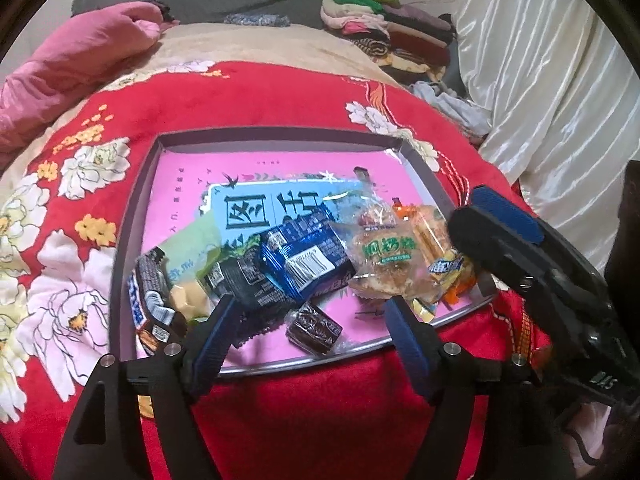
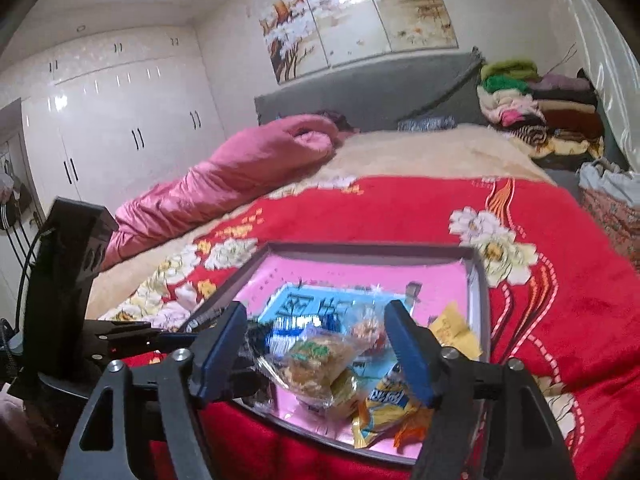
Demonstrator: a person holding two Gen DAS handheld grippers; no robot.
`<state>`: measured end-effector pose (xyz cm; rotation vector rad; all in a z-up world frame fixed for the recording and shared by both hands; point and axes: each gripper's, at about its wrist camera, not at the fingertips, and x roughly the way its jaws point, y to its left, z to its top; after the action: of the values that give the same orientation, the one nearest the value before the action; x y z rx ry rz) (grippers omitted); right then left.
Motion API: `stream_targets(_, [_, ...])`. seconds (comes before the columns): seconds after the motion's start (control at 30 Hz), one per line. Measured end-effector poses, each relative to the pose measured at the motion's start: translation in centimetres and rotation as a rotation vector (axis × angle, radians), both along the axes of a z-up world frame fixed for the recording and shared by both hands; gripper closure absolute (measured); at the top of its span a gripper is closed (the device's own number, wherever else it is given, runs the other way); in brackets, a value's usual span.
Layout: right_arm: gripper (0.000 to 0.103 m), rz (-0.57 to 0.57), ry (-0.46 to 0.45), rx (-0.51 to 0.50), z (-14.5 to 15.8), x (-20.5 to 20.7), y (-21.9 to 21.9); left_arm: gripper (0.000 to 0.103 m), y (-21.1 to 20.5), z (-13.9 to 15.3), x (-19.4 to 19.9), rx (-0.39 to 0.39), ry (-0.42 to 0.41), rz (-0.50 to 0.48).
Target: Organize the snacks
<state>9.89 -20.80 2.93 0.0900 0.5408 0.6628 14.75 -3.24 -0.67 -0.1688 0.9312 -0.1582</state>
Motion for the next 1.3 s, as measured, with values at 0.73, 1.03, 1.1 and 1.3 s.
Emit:
stream_targets(0.73, [0.003, -0.251, 0.001, -0.022, 1.8, -5.1, -2.8, 0.02, 1.6, 2.3, -4.8, 0.032, -0.05, 0.055])
stream_targets(1.03, [0.003, -0.319, 0.184, -0.047, -0.3, -6.9, -3.8, 0.02, 2.1, 2.4, -7.5, 0.026, -0.043, 0.061])
stream_targets(1.1, [0.003, -0.317, 0.194, -0.065, -0.3, -7.6, -3.4, 0.02, 2.2, 2.4, -7.9, 0.016, -0.038, 0.06])
stream_targets(1.3, [0.003, -0.294, 0.208, -0.12, -0.3, -9.5, -1.4, 0.02, 2.1, 2.3, -9.1, 0.032, -0.033, 0.054])
